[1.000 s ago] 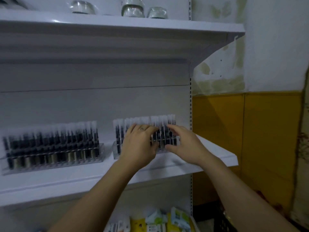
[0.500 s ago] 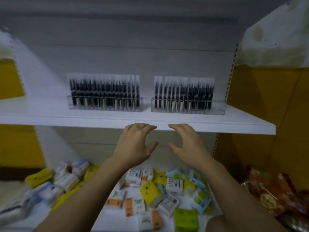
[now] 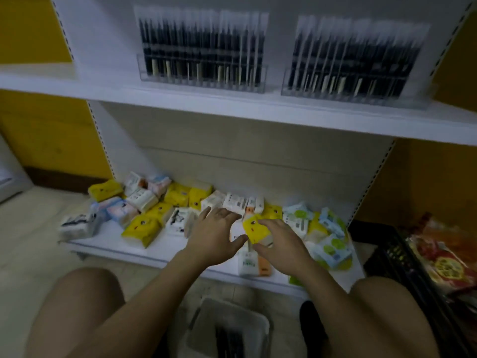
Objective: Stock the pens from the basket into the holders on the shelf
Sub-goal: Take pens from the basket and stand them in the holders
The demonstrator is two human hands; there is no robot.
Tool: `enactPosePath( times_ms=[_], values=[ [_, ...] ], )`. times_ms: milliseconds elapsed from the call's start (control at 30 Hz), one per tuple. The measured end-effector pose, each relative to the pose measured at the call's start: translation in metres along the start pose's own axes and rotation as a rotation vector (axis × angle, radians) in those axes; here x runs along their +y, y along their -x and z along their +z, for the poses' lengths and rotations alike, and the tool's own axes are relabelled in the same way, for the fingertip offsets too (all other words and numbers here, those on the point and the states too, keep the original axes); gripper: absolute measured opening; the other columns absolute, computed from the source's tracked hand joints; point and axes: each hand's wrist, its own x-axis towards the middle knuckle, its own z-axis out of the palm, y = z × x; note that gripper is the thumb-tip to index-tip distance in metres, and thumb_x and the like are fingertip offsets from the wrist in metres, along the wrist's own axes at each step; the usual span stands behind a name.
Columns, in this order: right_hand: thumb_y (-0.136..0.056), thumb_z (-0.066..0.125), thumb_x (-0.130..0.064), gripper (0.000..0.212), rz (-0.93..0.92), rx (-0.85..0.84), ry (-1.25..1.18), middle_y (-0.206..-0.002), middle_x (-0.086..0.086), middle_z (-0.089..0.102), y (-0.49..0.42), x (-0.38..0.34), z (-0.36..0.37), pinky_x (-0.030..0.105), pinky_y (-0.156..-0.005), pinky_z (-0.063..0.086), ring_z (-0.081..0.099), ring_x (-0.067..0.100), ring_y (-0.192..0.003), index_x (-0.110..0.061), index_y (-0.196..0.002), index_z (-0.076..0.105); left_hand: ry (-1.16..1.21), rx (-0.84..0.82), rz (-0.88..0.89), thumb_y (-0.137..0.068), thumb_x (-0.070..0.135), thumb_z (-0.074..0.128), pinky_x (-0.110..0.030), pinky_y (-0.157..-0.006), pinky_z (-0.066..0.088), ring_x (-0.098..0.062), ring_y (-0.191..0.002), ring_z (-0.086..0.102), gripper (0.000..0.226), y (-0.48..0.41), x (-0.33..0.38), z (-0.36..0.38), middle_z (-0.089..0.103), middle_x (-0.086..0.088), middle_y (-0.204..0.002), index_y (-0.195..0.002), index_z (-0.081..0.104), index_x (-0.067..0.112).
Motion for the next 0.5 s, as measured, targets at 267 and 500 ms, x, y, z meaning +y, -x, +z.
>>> enactPosePath(
  times_ms=[267, 500],
  values=[
    [-0.09, 0.063, -0.036, 0.06, 0.146, -0.265, -0.051, -0.143, 0.005, 0.041, 0.007, 0.033, 0.094, 0.034, -0.1, 0.041, 0.043, 0.024, -0.129, -0.02, -0.144, 0.04, 0.045, -0.265, -0.119, -0.091, 0.057, 0.048, -0.045, -0.118, 0.014, -0.018, -0.137, 0.034, 0.057, 0.027, -0.029, 0.08, 0.045, 0.003, -0.145, -0.14, 0.044, 0.027],
    [-0.088, 0.066, -0.033, 0.054, 0.242, -0.451, -0.161, -0.137, 0.002, 0.053, 0.022, 0.049, 0.157, 0.04, -0.101, 0.046, 0.053, 0.022, -0.124, -0.016, -0.136, 0.05, 0.179, -0.455, -0.259, -0.092, 0.053, 0.051, -0.044, -0.113, 0.028, -0.023, -0.133, 0.041, 0.057, 0.042, -0.045, 0.13, 0.047, -0.001, -0.144, -0.14, 0.045, 0.024]
  ],
)
